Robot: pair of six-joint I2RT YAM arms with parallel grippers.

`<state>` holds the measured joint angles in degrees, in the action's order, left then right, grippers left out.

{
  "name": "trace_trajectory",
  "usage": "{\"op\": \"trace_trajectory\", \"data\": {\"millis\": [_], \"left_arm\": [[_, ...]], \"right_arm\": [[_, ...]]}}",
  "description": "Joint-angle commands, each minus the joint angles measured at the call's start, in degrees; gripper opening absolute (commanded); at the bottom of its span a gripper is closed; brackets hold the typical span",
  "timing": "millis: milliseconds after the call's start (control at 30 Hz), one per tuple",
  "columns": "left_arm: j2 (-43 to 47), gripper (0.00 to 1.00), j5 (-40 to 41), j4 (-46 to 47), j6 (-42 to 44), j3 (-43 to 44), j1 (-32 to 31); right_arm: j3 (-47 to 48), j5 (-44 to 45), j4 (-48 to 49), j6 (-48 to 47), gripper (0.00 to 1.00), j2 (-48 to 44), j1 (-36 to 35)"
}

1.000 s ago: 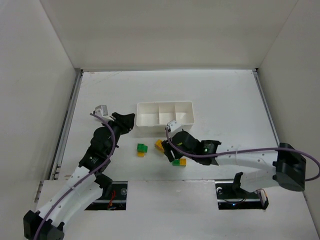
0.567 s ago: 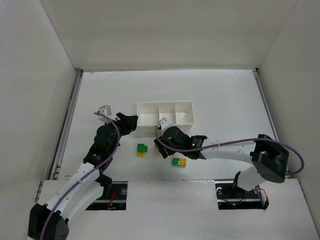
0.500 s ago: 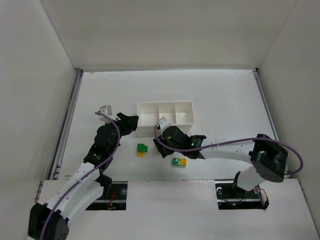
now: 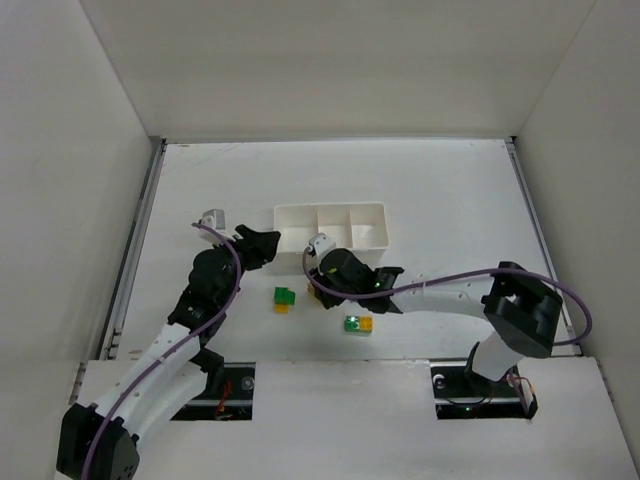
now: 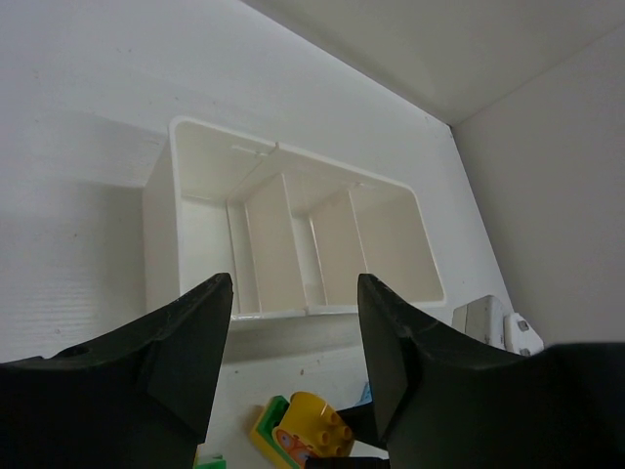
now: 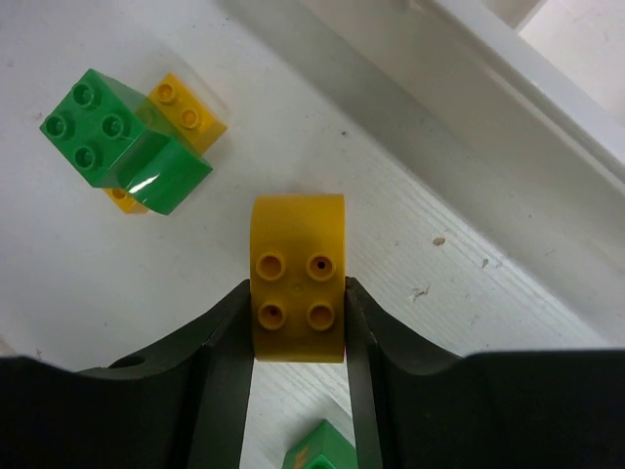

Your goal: Sort the legos into containers by color

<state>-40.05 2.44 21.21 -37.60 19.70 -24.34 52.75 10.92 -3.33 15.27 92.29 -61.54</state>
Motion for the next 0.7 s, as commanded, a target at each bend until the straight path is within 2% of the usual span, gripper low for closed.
{"op": "trace_trajectory", "data": {"millis": [0,200,333,500,667], "left_arm": [[-0.3,0.51,-1.7,2.9,0.0,1.6,-0.4],[1.8,0.56,-3.6,2.6,-1.9,3.2,-2.7],[4.0,0.6,-3.6,2.9,-3.3,4.3,-6.2],[7.3,0.65,-1.6,3.1,-5.5,3.9,-9.4],[9.3,0.74,-0.9,6.1,-10.3,2.5,-10.2]], "right_arm": [[0.3,1.0,4.9,2.7,0.19,-4.6,1.8],[-4.6,-4.6,7.5,10.8,0.19,-17.6,8.7],[-7.7,-12.9,11.4,18.6,0.19,-22.7,14.2],[-11.9,-23.1,21.9,29.8,0.19,-25.5,19.2],[-14.1,-29.3,33.0,38.5,0.21,-24.5,20.5]]}}
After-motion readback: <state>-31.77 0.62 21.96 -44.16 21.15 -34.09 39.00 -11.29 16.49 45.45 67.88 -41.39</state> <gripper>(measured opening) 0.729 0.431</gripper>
